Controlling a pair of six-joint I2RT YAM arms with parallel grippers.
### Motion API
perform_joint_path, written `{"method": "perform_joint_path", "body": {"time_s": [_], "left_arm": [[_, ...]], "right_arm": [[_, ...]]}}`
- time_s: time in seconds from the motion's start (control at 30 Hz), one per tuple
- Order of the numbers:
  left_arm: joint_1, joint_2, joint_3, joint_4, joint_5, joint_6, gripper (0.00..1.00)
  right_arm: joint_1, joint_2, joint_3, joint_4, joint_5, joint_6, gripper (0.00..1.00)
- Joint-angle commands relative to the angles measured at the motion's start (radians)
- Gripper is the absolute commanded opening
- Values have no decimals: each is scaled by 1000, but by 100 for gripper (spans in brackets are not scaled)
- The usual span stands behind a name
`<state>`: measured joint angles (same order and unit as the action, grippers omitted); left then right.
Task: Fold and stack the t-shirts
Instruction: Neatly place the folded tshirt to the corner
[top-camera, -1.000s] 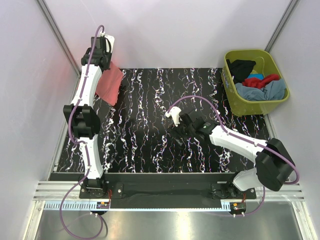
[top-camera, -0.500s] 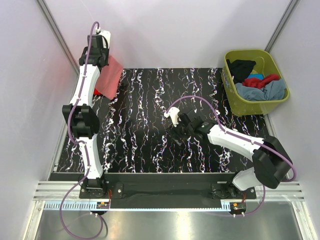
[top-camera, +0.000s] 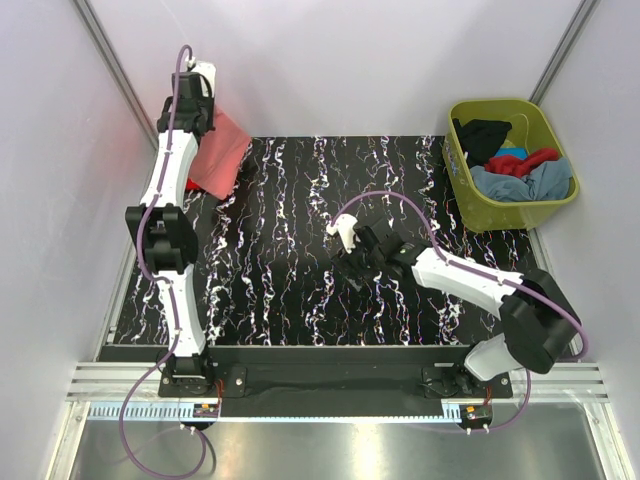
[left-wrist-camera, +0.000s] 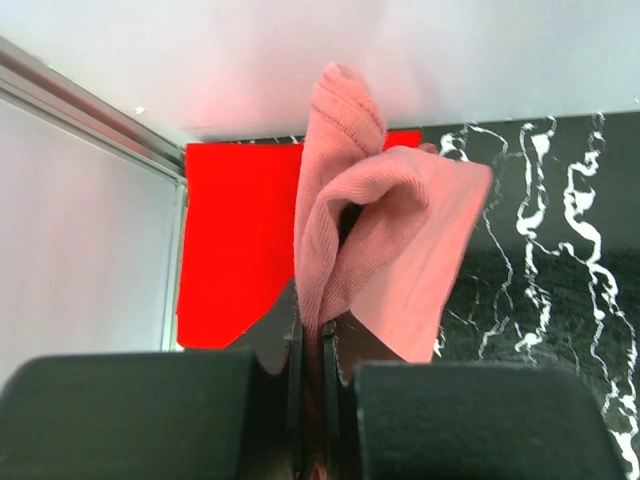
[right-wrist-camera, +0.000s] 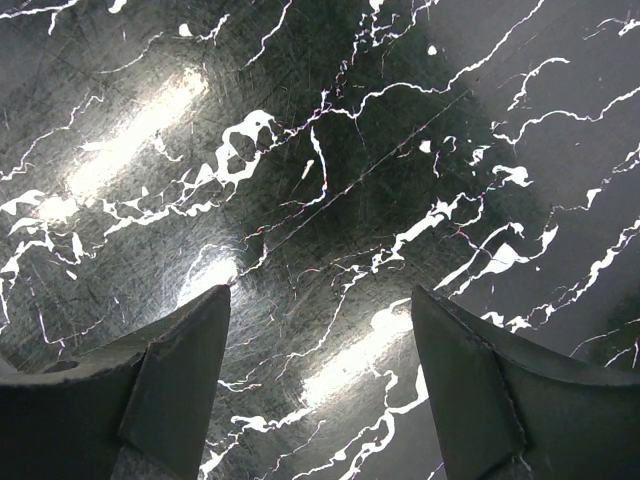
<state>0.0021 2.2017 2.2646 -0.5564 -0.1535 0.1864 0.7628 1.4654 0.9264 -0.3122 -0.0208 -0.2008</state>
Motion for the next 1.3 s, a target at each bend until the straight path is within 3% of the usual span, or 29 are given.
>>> {"method": "perform_joint_path", "body": {"time_s": [0.0, 0.6, 0.87, 1.03, 1.13, 1.27], "left_arm": [[32, -13, 18, 159, -1, -15, 0], [102, 84, -7, 305, 51, -139, 0], [119, 115, -34, 358, -52, -124, 0], [141, 157, -22, 382, -132, -139, 9], [142, 188, -1, 395, -263, -143, 38], [142, 202, 50, 420, -419, -110, 60]], "right_arm": [[-8, 18, 46, 27, -14, 11, 80], [-8, 90, 97, 12, -19, 24, 79], [-8, 119, 112, 5, -25, 37, 79], [-10, 138, 120, 2, -44, 63, 80], [-8, 145, 117, 5, -64, 83, 80], [-8, 130, 112, 7, -85, 110, 79]]}}
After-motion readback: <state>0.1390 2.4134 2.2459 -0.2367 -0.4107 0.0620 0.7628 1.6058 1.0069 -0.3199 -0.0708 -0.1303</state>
